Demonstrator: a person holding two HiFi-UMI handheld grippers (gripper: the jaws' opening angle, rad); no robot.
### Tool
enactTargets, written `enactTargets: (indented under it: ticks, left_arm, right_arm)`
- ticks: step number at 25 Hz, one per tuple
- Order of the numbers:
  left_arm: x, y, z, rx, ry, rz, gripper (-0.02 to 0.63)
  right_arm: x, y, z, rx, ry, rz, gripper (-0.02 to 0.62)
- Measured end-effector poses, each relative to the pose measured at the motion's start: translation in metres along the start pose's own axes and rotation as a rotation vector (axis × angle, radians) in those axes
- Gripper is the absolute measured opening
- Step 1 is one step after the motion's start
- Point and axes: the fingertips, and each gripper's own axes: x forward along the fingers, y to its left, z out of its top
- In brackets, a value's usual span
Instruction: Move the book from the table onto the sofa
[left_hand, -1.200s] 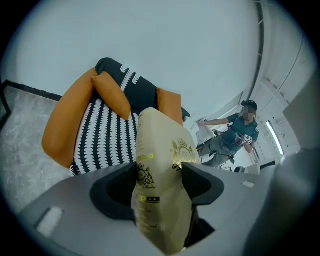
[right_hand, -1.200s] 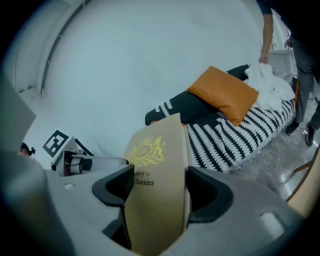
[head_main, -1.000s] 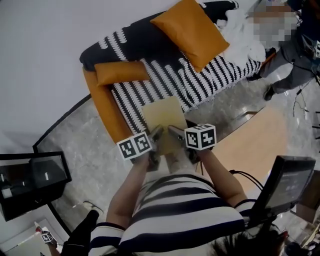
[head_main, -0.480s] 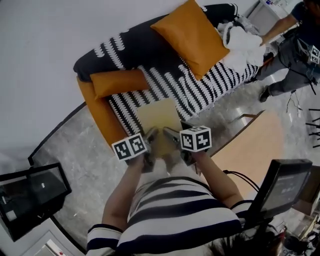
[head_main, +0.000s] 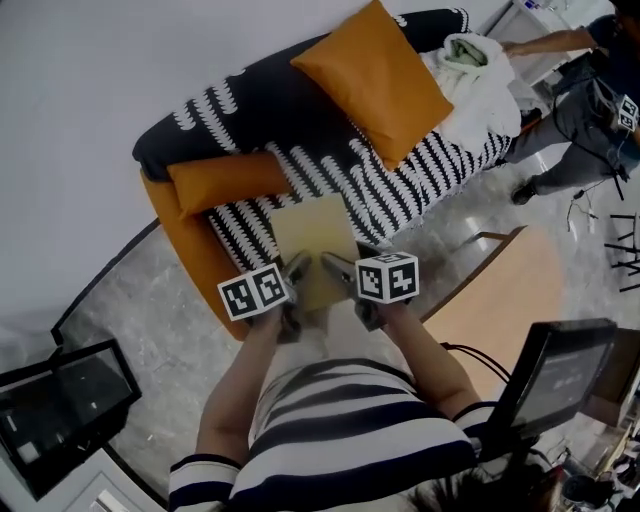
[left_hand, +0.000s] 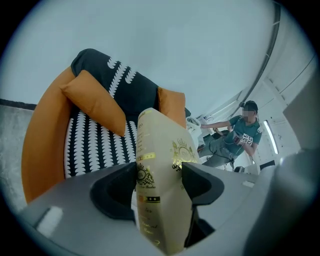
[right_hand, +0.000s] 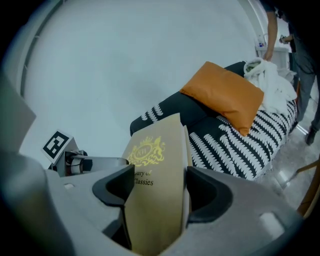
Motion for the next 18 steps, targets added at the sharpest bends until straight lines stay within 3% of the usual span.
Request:
enactTargets:
  ticks: [10,18]
  left_arm:
    - [0.062,0.002,0.061,-0.066,-0.033,0.047,0.29]
    - [0.127,0.009,0.105,-0.064,-0.01,0.062,0.29]
  right_arm:
    - [0.047,-0.042,0.069,-0.021,0.055,0.045,0.325]
    - [0.09,-0.092,0.112,0.006,0.096,0.039,0.324]
